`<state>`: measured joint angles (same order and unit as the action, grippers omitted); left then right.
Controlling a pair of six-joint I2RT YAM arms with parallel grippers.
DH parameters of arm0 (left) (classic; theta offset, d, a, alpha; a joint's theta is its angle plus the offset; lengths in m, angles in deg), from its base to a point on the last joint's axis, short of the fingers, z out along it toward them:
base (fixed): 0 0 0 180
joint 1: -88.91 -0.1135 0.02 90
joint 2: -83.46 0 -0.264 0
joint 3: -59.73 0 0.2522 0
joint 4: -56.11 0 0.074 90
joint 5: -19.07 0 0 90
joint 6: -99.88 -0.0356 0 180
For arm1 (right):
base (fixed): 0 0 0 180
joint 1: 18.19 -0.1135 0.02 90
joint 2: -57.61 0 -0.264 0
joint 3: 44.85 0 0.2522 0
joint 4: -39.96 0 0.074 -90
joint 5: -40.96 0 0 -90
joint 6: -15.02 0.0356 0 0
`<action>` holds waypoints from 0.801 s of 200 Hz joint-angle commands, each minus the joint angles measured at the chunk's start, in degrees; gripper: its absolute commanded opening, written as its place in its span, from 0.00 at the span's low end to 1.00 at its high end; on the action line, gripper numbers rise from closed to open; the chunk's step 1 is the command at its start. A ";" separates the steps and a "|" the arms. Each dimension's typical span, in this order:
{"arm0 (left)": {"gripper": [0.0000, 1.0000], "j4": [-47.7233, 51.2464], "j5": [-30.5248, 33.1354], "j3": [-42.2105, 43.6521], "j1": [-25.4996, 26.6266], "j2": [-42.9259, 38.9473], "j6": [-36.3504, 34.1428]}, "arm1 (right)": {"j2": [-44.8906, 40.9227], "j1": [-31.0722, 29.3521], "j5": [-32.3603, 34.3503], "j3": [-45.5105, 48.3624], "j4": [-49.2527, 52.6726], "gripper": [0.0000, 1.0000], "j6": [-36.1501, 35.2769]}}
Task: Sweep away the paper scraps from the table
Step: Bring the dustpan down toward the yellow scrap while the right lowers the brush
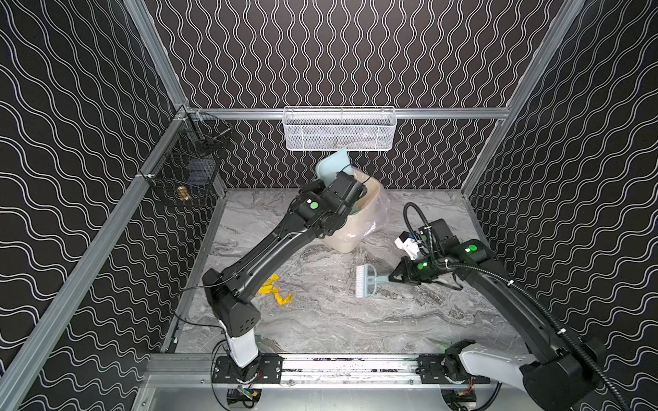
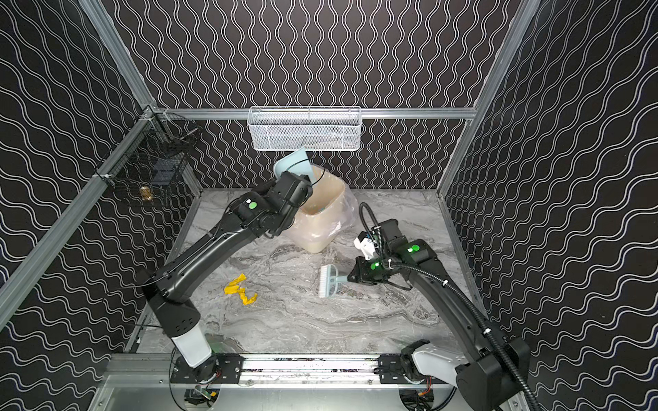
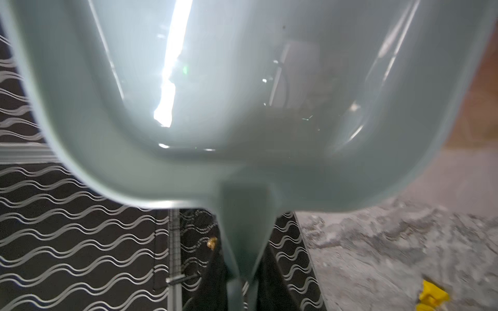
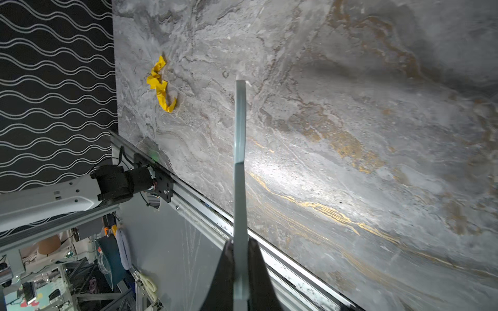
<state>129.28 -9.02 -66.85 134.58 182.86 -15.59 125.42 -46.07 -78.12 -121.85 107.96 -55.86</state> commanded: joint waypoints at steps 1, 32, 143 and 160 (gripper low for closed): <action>0.00 12.31 -6.45 3.54 0.08 -4.01 17.83 | -1.00 -3.77 -0.39 1.77 -8.82 0.00 6.10; 0.00 14.34 -13.46 11.06 0.06 -10.62 26.19 | -1.21 -9.65 0.38 5.31 -18.41 0.00 10.87; 0.00 12.39 -34.15 35.35 -0.07 -29.93 46.42 | 16.34 -26.52 0.35 2.66 -48.06 0.00 16.59; 0.00 12.91 -34.48 36.69 -0.50 -32.02 47.00 | 19.27 -27.68 -0.02 2.10 -51.16 0.00 17.59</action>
<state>142.42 -41.02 -31.70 134.49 153.28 27.10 141.68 -72.38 -77.40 -118.60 64.64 -39.99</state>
